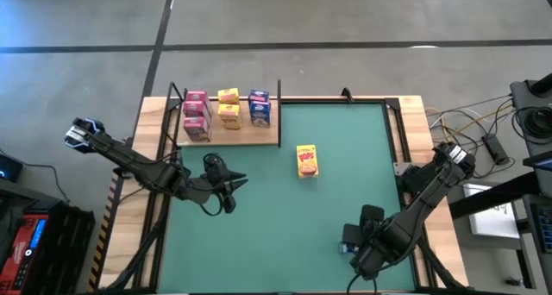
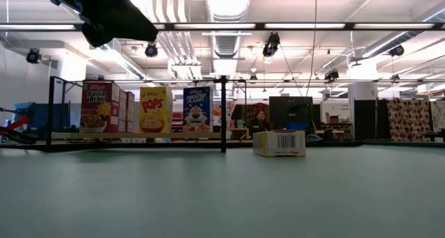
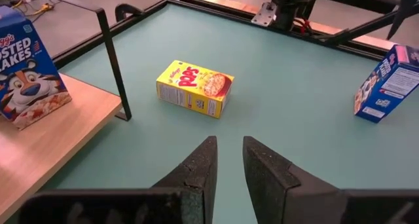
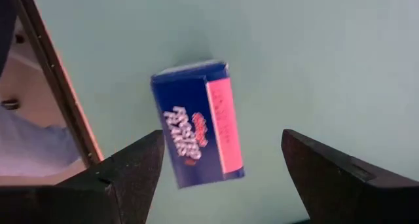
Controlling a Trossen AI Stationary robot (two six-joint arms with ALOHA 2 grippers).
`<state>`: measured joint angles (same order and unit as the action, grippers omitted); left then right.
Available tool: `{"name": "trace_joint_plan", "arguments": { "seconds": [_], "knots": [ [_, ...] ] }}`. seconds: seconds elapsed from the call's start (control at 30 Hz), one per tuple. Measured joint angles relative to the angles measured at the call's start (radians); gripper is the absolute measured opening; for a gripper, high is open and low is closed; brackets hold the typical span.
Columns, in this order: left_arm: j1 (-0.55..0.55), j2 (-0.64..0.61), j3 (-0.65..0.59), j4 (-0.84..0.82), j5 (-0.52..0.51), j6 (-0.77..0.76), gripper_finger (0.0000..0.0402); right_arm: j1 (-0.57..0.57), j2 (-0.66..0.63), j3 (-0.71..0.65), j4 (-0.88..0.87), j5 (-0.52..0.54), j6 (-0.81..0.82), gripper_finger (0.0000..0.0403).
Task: Stack cereal on shelf
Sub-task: Put the blue cereal box on the shelf aligned with the blue cereal boxes
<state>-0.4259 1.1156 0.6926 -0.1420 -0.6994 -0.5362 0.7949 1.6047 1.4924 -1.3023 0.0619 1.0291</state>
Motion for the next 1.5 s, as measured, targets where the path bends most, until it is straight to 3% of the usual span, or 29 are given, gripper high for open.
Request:
{"name": "trace_joint_plan", "arguments": {
  "seconds": [0.67, 0.97, 1.37, 1.5],
  "knots": [
    [0.0, 0.0, 0.0, 0.002, -0.002, -0.001, 0.0057, 0.0, -0.005, -0.031, 0.062, -0.035, -0.062, 0.0297],
    [0.0, 0.0, 0.0, 0.01, -0.002, -0.004, 0.0057, 0.0, -0.006, -0.038, 0.068, 0.018, -0.072, 0.0297],
    [0.0, -0.001, 0.0, 0.009, -0.002, -0.005, 0.0057, -0.001, 0.0, -0.171, 0.186, 0.019, -0.073, 0.0296],
    [0.0, -0.001, 0.0, 0.009, -0.002, -0.005, 0.0057, -0.001, 0.0, -0.194, 0.186, 0.019, -0.062, 0.0279]
  ]
}}
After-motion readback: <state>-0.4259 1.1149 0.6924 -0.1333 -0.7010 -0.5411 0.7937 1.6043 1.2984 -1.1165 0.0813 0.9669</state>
